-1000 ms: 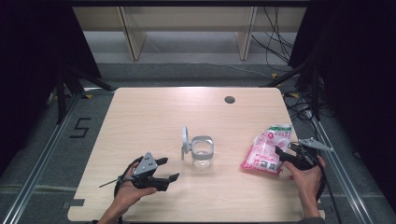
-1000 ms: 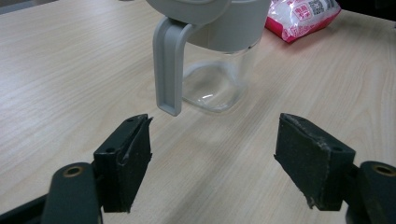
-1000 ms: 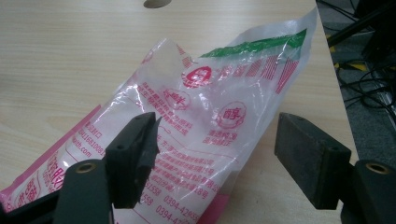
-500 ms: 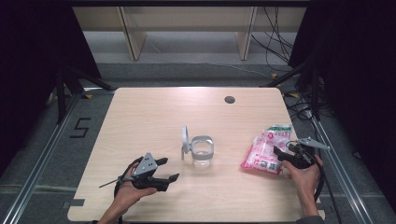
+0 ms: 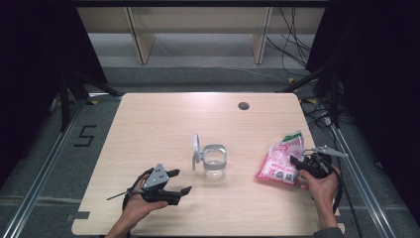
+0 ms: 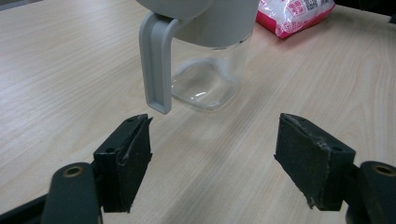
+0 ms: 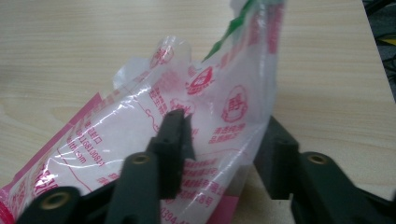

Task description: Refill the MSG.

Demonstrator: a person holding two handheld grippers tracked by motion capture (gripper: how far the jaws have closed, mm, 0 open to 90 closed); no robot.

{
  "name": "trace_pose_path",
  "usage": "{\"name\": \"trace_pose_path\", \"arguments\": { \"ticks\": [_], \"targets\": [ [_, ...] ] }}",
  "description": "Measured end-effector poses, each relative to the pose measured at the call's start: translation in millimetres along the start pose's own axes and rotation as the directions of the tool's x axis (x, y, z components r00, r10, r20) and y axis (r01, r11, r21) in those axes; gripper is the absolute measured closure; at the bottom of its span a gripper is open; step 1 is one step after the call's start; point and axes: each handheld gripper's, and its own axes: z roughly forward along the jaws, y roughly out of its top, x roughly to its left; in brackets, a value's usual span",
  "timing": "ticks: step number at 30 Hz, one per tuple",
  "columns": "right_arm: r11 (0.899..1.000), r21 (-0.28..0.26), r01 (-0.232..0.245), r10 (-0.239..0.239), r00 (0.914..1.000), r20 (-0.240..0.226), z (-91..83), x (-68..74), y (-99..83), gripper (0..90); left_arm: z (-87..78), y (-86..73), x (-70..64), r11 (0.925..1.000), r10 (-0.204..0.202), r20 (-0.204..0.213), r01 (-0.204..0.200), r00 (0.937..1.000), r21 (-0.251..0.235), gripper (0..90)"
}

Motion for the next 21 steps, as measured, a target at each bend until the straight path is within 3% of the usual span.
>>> {"name": "trace_pose_path", "arguments": {
  "ticks": [2, 9, 10, 11, 13, 15, 16, 17, 18, 19, 20, 21],
  "targets": [
    [1.0, -0.008, -0.027, 0.027, 0.9996, 0.013, 0.9, 0.8, -1.1, 68.7, 0.3, 0.0, 0.1, 1.0, 0.001, 0.004, -0.001, 1.0, -0.001, 26.1],
    [1.0, -0.022, -0.004, 0.004, 0.9999, -0.013, 1.0, -0.5, -0.5, 85.3, -0.5, 0.0, 0.4, 1.0, 0.006, 0.0, -0.006, 1.0, 0.005, 26.1],
    [1.0, -0.021, -0.015, 0.015, 0.9997, -0.019, 0.4, 1.1, -0.5, 86.0, -0.6, -0.1, 0.3, 1.0, 0.007, -0.001, -0.007, 1.0, 0.006, 26.1],
    [0.999, -0.027, 0.036, -0.036, 0.9992, -0.016, 0.4, -1.7, 0.2, 86.4, -0.8, -0.1, 0.1, 1.0, 0.009, 0.001, -0.009, 1.0, 0.004, 26.1],
    [0.999, -0.02, 0.051, -0.051, 0.9981, -0.033, -0.9, -1.5, 0.4, 87.0, -0.9, 0.2, 0.3, 0.9999, 0.01, 0.0, -0.01, 0.9999, 0.004, 26.1],
    [1.0, -0.01, 0.023, -0.023, 0.9996, -0.019, -2.3, 2.2, -0.5, 87.1, -0.9, 0.1, 0.7, 1.0, 0.008, 0.003, -0.008, 1.0, 0.006, 26.1],
    [0.998, -0.025, 0.064, -0.064, 0.9976, -0.026, -1.5, -0.6, -0.2, 87.3, -1.0, -0.1, 0.3, 1.0, 0.008, -0.001, -0.008, 1.0, 0.005, 26.1],
    [0.998, -0.023, 0.066, -0.067, 0.997, -0.039, -3.7, 0.3, -0.5, 87.6, -1.1, -0.2, 0.2, 1.0, 0.009, 0.0, -0.009, 1.0, 0.005, 26.1],
    [0.999, -0.025, 0.035, -0.036, 0.9984, -0.045, -5.6, 4.1, -3.4, 87.6, -1.3, 0.0, 0.6, 0.9999, 0.01, -0.001, -0.01, 0.9999, 0.005, 26.1],
    [0.999, -0.025, 0.035, -0.036, 0.9984, -0.045, -5.6, 4.1, -3.4, 87.6, -1.3, 0.0, 0.6, 0.9999, 0.01, -0.001, -0.01, 0.9999, 0.005, 26.1],
    [0.997, -0.027, 0.067, -0.068, 0.996, -0.057, -6.8, 1.8, -3.7, 87.7, -1.4, 0.5, 1.7, 0.9996, 0.027, 0.001, -0.027, 0.9996, 0.005, 26.1],
    [0.998, -0.028, 0.061, -0.063, 0.9945, -0.084, -9.0, 2.7, -4.9, 87.7, -1.5, 0.6, 2.1, 0.9993, 0.036, 0.002, -0.036, 0.9994, 0.005, 26.1]
  ]
}}
